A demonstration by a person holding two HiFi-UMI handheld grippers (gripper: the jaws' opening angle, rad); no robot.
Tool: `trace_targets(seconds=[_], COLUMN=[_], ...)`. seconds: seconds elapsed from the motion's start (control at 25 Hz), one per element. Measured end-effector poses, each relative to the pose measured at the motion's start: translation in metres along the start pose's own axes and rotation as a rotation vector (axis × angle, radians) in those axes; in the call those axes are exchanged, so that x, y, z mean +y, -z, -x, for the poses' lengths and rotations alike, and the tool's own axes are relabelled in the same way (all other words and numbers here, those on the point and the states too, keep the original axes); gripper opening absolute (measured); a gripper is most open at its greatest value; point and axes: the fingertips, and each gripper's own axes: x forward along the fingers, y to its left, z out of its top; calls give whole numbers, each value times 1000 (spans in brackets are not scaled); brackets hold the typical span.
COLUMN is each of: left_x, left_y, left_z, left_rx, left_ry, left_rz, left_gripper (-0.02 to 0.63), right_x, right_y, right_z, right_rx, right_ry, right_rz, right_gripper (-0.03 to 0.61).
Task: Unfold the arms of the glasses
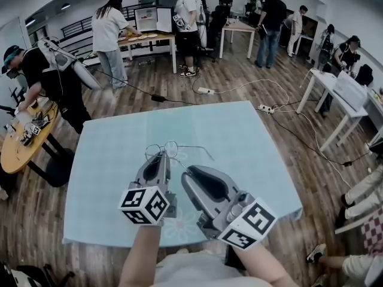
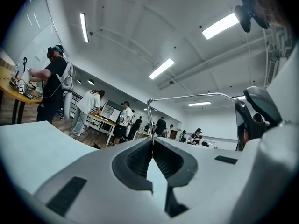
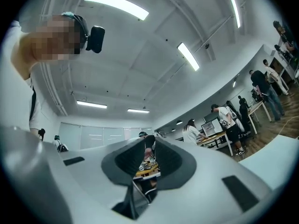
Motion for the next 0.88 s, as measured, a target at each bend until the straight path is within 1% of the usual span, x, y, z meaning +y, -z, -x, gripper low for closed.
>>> trace_targets(seconds=[0.16,0.32,0.48,0.56,0.6,0.68,0.8,0.88], left_x=[-2,2,1,-2,-4,-9,-20,-27], left_y=[0,-2,-9,-13,-14,-16,-21,-25], left_z=[-1,-6,-4,-2,-2,-1,0,1], left_rx=[-25,-40,-84,-105,-109,-111,-109,-107], left_ry=[57,86,166,198,206,219,244,261], left_rz=[69,130,236,264,260,226,166,142], left_gripper=[9,9,9,9,8,9,9,9], right_x=[-2,-13,-23,-27,-29,-35,-54,-72], right_y=[-2,-5,-1,4,8,19,41,57], right_z=[3,6,13,17,19,18,12,5], right_rx=[-1,1,13,33,48,86,150,193], right_ry=[16,52,86,91,91,103,157,202], right_rz=[30,51,59,55,50,41,32,35], right_gripper=[64,64,64,64,64,64,64,64])
